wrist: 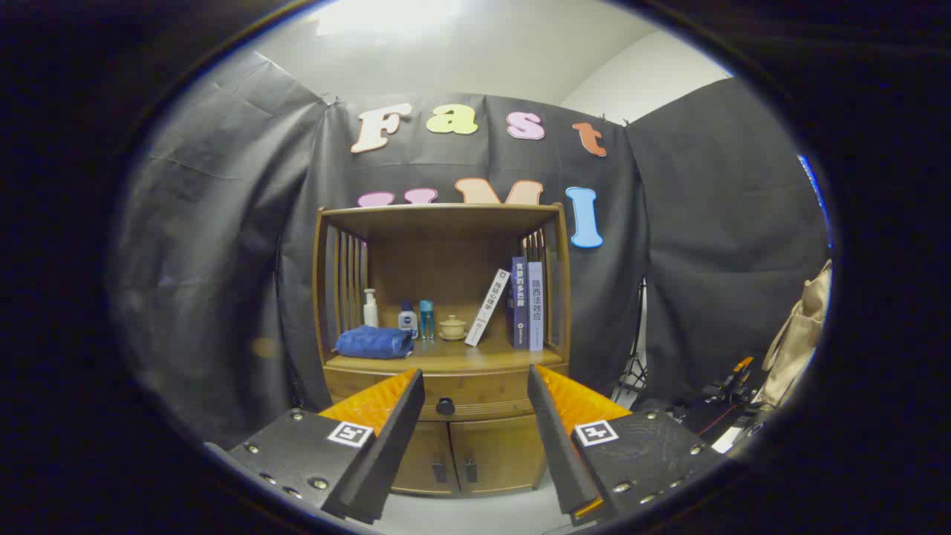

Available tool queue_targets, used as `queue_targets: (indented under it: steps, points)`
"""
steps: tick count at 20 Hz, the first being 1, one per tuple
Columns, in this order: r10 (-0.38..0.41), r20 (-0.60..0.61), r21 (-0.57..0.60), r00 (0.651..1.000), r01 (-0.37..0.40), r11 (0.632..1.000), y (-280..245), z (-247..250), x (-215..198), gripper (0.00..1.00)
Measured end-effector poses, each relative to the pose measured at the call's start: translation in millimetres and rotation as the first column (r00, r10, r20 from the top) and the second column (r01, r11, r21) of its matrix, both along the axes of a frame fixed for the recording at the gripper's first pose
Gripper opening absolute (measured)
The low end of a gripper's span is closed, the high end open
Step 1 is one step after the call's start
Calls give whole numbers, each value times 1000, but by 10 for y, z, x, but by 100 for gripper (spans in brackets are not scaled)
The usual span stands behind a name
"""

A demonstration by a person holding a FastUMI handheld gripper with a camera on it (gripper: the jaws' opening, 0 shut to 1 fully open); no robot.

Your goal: Pull open the drawer, take out the items inside it, and place them on the countertop above the cabinet.

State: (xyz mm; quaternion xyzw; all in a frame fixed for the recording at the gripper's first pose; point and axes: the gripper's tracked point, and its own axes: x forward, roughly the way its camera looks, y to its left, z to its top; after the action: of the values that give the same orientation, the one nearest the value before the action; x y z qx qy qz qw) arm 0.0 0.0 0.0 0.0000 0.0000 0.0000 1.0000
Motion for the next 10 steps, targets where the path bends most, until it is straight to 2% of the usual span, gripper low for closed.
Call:
queue_targets:
  steps: [10]
  points:
    - [8,9,-8,1000,-8,1000,49,39,-12,84]
